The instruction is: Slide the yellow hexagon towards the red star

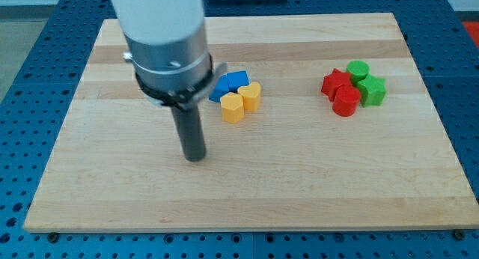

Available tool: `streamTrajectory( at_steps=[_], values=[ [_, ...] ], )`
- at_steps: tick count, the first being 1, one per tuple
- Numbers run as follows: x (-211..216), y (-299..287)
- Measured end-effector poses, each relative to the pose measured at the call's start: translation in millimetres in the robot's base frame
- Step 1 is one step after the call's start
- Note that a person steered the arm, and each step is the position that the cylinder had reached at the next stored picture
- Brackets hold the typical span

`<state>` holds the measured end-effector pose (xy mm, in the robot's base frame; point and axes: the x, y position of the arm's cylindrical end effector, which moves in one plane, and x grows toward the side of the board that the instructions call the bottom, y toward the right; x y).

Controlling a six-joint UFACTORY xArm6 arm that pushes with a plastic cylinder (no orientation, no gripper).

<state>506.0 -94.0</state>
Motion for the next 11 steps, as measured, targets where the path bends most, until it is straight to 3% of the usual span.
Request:
streamTrajectory(
  at_steps=[2, 11],
  values=[
    [-64.5, -14.3],
    [-54.9, 125.1]
  ],
)
